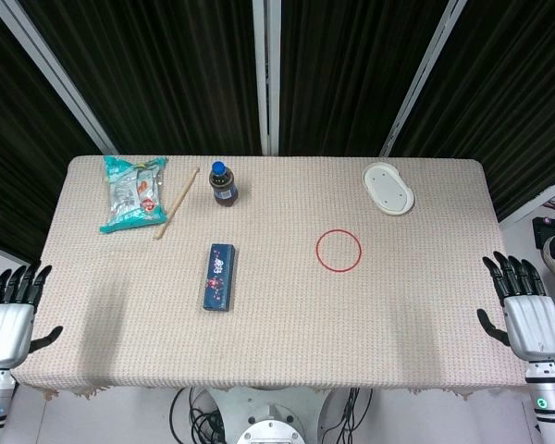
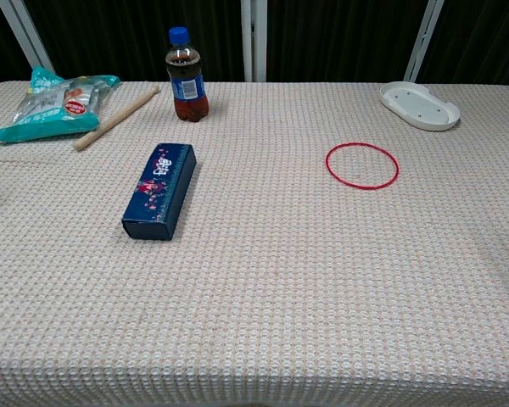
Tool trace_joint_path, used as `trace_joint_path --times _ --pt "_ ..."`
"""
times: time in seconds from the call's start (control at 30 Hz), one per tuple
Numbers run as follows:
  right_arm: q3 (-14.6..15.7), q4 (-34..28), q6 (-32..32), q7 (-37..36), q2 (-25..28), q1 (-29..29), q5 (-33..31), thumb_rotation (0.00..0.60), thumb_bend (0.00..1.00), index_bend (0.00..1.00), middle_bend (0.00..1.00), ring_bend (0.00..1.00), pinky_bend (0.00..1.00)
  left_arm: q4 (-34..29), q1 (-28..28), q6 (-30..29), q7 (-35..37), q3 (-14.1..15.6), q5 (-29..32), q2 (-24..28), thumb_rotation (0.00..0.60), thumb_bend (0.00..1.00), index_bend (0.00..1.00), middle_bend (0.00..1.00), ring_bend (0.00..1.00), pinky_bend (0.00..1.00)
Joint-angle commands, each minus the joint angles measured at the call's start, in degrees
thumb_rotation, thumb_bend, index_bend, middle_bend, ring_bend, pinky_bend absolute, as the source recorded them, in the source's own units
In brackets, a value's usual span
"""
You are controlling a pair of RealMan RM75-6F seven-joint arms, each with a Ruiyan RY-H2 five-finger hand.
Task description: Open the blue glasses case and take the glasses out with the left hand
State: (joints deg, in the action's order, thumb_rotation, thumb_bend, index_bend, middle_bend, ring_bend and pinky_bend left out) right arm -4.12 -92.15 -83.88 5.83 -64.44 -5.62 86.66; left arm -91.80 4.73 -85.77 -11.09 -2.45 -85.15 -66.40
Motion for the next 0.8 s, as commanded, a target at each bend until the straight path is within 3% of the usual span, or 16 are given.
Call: trace_joint_path --times 0.03,0.5,0.67,0.8 --pt "-0.21 -0.40 0.42 0.50 0.07 -0.43 -0.12 0.600 0.27 0.00 0.03 0.00 0.00 0.37 -0.11 -0.26 0.18 0.05 -0.09 -0.37 0.600 0.13 0.05 0.01 0.00 0.00" --pt "0.72 0.18 -2.32 -1.07 0.20 0.76 1.92 0.600 0.27 0.00 0.03 0.00 0.00 -0.58 0.63 -1.08 0.02 0.68 -4.07 0.45 0.600 0.14 0.06 0.03 0.00 0.00" --pt "1.14 0.68 -3.55 -2.08 0.27 1.12 3.45 0.600 0.30 0.00 0.03 0.00 0.00 -3.74 6.68 4.58 1.37 -0.67 -8.10 3.16 0.600 0.30 0.12 0.10 0.00 0.00" --pt "1.46 0.49 -4.23 -2.16 0.61 0.97 5.24 0.600 0.33 0.00 0.04 0.00 0.00 -6.70 15.62 14.76 3.80 -2.98 -10.27 5.03 0.600 0.43 0.17 0.15 0.00 0.00"
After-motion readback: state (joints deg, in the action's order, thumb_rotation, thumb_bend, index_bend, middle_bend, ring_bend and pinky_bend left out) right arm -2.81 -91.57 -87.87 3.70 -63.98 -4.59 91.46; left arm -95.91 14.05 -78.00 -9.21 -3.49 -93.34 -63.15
